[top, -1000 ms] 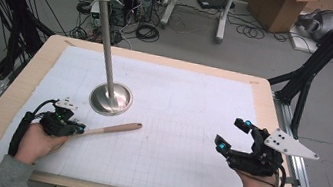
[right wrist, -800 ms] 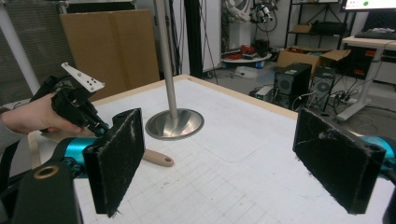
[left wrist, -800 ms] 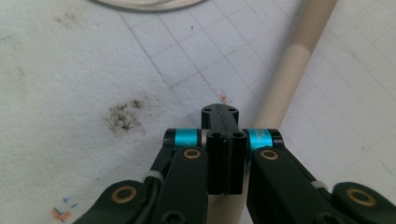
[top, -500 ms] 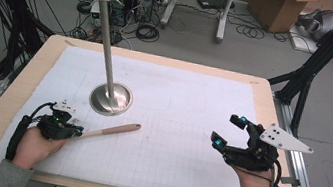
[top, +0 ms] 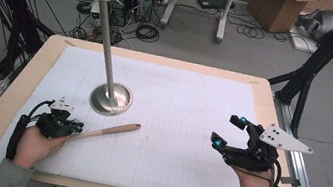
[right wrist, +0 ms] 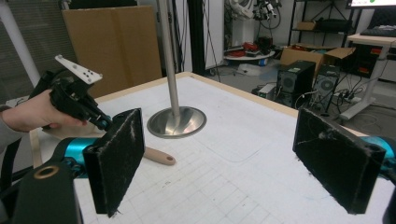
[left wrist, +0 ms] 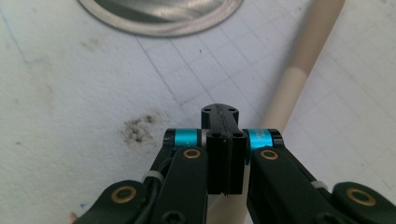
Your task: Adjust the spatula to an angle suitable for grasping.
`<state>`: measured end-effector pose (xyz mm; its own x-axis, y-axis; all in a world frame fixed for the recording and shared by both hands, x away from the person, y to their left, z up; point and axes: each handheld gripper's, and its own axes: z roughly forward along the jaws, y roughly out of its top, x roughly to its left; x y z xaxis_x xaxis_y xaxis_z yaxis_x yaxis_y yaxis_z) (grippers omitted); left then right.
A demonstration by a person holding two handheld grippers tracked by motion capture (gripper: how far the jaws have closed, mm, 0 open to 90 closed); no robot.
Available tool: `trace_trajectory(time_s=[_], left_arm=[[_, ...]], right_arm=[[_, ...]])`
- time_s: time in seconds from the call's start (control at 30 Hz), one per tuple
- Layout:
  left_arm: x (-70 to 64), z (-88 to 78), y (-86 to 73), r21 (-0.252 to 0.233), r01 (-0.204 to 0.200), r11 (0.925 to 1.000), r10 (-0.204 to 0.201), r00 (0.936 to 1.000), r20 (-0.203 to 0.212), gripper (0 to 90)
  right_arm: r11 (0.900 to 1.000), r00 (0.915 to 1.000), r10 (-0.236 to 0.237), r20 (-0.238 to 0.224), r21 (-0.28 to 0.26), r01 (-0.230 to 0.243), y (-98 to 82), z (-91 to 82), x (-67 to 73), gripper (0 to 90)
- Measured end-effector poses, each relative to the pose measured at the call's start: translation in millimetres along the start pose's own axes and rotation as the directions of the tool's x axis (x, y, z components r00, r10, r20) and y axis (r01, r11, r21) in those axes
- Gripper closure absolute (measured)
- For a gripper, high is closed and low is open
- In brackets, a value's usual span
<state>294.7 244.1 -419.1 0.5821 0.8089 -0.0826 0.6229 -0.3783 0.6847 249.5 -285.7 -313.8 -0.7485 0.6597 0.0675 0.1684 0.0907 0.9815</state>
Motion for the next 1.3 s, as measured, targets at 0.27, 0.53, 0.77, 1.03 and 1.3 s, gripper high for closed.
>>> trace_trajectory(time_s=[0.27,0.53,0.77,1.03,1.3], left_arm=[[-12.4,-16.2,9.1,-0.120,-0.070,0.9903,0.075,0.9963,0.041,89.5],[-29.0,-15.8,13.9,-0.212,-0.136,0.9678,0.161,0.9814,0.105,89.6],[-42.5,-10.8,17.5,-0.241,-0.153,0.9583,0.190,0.9719,0.139,89.6],[-68.9,15.0,23.2,-0.219,-0.201,0.9546,0.243,0.9533,0.180,89.5],[-78.0,37.3,23.7,-0.175,-0.221,0.9595,0.252,0.9504,0.182,89.5]], right_arm=[[1.000,1.0000,-0.001,0.002,0.004,0.001,0.1,-0.8,1.8,15.9],[1.000,1.0000,-0.005,0.002,0.004,0.005,-0.2,-2.4,2.2,15.9],[1.000,1.0000,-0.004,0.004,-0.004,0.004,-0.1,-5.8,1.4,15.9],[1.000,1.0000,0.003,-0.003,-0.012,-0.003,0.2,-9.0,1.4,15.9],[1.000,0.9990,-0.014,-0.043,0.004,0.014,1.7,-2.1,6.6,15.9]])
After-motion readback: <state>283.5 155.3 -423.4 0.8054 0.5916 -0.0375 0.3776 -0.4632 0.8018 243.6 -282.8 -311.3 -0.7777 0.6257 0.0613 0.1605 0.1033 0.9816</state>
